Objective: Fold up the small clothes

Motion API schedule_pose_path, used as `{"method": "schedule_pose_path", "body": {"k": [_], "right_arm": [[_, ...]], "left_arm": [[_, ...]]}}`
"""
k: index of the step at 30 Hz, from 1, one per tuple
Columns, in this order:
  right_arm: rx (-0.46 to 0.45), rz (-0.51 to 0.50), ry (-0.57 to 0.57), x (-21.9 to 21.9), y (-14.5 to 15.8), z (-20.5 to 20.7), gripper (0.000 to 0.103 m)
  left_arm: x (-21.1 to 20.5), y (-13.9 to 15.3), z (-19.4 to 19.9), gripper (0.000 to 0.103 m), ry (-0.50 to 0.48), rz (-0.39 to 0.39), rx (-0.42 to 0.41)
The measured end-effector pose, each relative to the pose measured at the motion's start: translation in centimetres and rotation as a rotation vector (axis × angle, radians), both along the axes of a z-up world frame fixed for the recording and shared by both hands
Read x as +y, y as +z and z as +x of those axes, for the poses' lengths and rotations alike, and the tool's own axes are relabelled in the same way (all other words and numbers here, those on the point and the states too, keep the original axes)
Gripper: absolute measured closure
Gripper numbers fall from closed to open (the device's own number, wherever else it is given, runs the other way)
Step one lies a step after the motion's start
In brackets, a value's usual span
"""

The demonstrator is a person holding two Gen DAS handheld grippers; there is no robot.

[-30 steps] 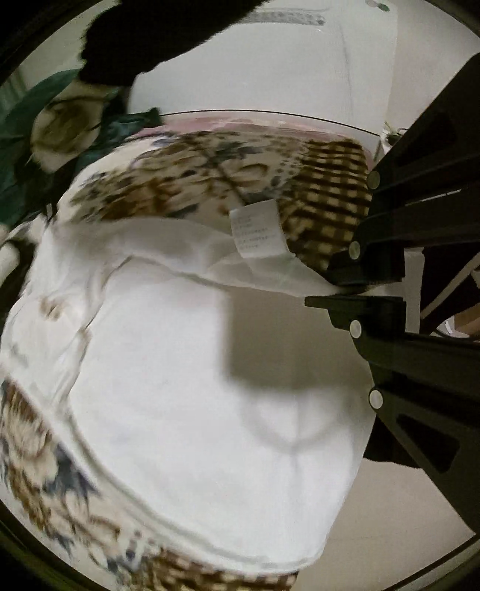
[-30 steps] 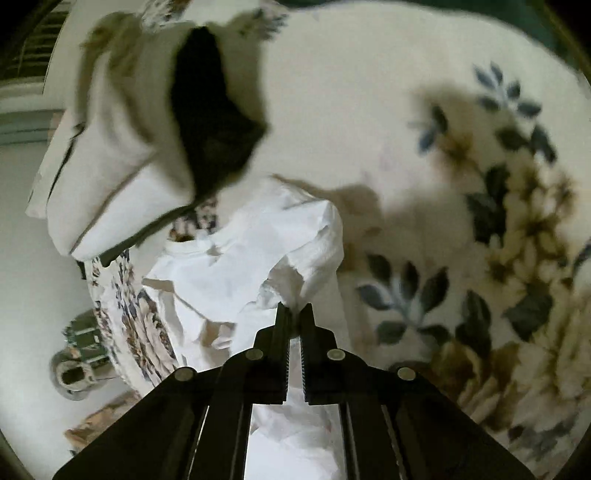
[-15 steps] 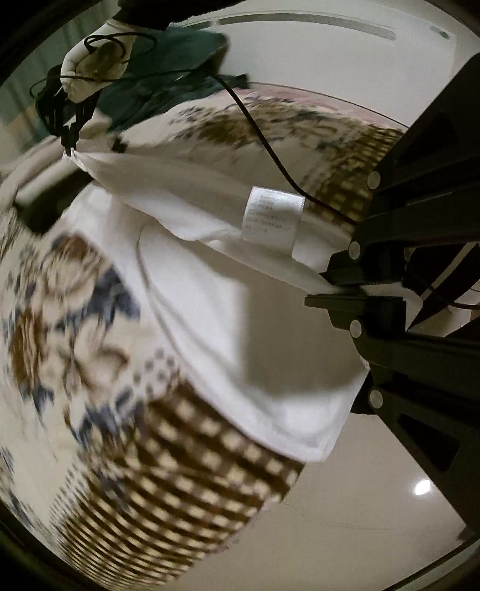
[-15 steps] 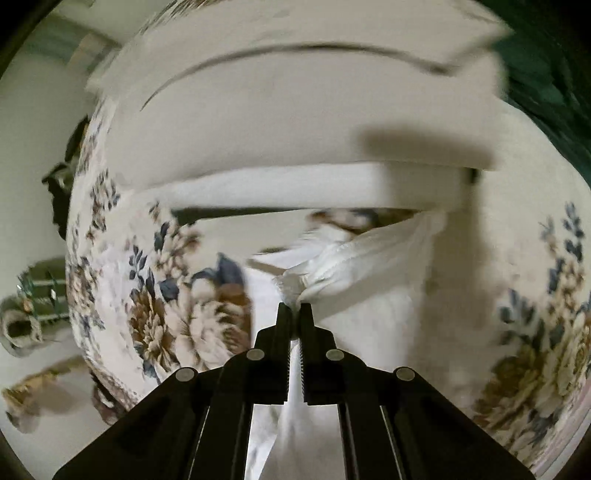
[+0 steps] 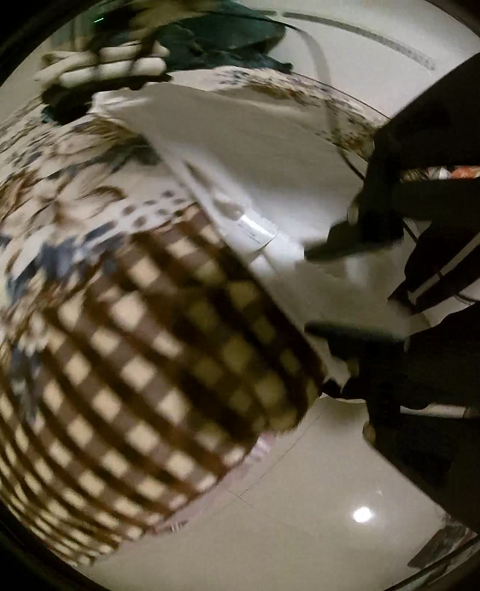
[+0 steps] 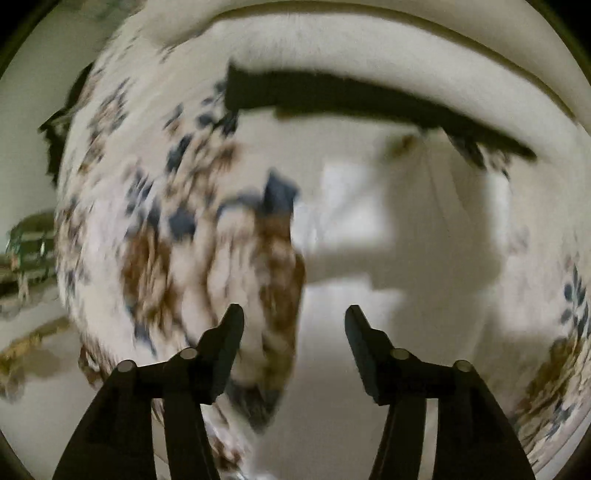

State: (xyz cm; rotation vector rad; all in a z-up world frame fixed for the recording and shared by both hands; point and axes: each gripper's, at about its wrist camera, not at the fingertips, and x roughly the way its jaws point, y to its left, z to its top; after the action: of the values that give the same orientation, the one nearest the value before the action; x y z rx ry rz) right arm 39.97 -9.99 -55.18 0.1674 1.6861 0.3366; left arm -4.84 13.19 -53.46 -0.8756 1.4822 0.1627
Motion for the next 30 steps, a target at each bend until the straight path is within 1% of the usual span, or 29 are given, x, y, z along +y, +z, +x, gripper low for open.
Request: {"method": "schedule_pose_path", "body": {"k": [1, 2, 4, 6, 7, 9, 10, 11, 12, 14, 16, 17, 18, 19, 20, 21, 22, 23, 24, 27, 28, 30], "right_arm": [[0.000, 0.001, 0.017, -0.8, 0.5, -1.9, 0.044], [0.003, -0.003, 0.024, -1.9, 0.9, -4.1, 0.044], [0.042, -0.016, 0.018, -4.6, 1.0, -9.1, 0.044], [0.110, -0.029, -0.006, -7.2, 0.0, -15.1, 0.044], [0.147, -0.037, -0.021, -8.3, -0.7, -17.8, 0.044], [0.251, -0.026, -0.068, -10.0, -2.9, -24.1, 0.044], [0.289, -0.019, -0.091, -10.5, -3.9, -26.6, 0.044], [0.325, -0.017, -0.102, -10.8, -5.0, -29.1, 0.044], [0.350, -0.016, -0.105, -10.9, -6.1, -31.5, 0.044], [0.377, -0.045, -0.097, -10.7, -8.0, -35.1, 0.044], [0.426, -0.064, -0.103, -10.7, -9.4, -37.0, 0.044], [0.451, -0.056, -0.120, -10.9, -9.8, -37.7, 0.044], [0.453, -0.038, -0.141, -11.2, -9.6, -37.8, 0.044], [0.435, -0.026, -0.156, -11.7, -9.0, -37.4, 0.044], [0.401, -0.017, -0.175, -12.4, -7.9, -36.5, 0.044], [0.345, -0.002, -0.211, -13.5, -6.2, -34.9, 0.044], [0.314, 0.012, -0.235, -14.2, -5.3, -33.8, 0.044], [0.271, 0.031, -0.266, -15.1, -4.2, -32.2, 0.044], [0.221, 0.051, -0.292, -16.0, -3.0, -30.2, 0.044], [0.097, 0.092, -0.326, -18.2, -1.0, -24.2, 0.044], [0.054, 0.104, -0.334, -18.9, -0.4, -21.9, 0.044], [-0.010, 0.134, -0.339, -20.0, 0.2, -18.2, 0.044]], "left_arm": [[0.4, 0.3, -0.2, 0.052, 0.007, -0.008, -0.006], [0.5, 0.5, -0.2, 0.050, 0.003, -0.016, -0.014], [0.0, 0.4, 0.4, 0.050, -0.054, -0.020, -0.006], [-1.3, -0.4, 1.3, 0.050, -0.142, -0.009, 0.012], [-2.5, -0.9, 1.9, 0.050, -0.202, 0.012, 0.011], [-4.0, -1.7, 2.5, 0.051, -0.271, 0.066, 0.021], [-4.7, -2.5, 2.7, 0.051, -0.304, 0.098, 0.038], [-4.9, -3.2, 2.7, 0.053, -0.322, 0.123, 0.066], [-4.9, -4.2, 2.6, 0.053, -0.342, 0.157, 0.123], [-4.1, -4.8, 2.1, 0.053, -0.316, 0.128, 0.159], [-3.1, -4.0, 2.0, 0.053, -0.302, 0.110, 0.176], [-2.5, -3.0, 2.1, 0.055, -0.307, 0.105, 0.165], [-2.1, -1.7, 2.4, 0.055, -0.311, 0.099, 0.143], [-1.7, -0.2, 3.0, 0.053, -0.312, 0.092, 0.113], [-1.4, 1.2, 3.7, 0.053, -0.310, 0.076, 0.079], [-1.3, 2.4, 4.9, 0.052, -0.304, 0.054, 0.046], [-1.3, 3.5, 6.4, 0.051, -0.298, 0.026, 0.006], [-1.6, 4.4, 8.7, 0.042, -0.299, -0.013, -0.047], [-2.0, 4.8, 10.7, 0.035, -0.305, -0.039, -0.093], [-3.5, 5.4, 17.8, 0.035, -0.327, -0.066, -0.229], [-4.5, 5.4, 21.4, 0.035, -0.342, -0.077, -0.290], [-5.1, 4.9, 27.5, 0.035, -0.369, -0.076, -0.352]]}}
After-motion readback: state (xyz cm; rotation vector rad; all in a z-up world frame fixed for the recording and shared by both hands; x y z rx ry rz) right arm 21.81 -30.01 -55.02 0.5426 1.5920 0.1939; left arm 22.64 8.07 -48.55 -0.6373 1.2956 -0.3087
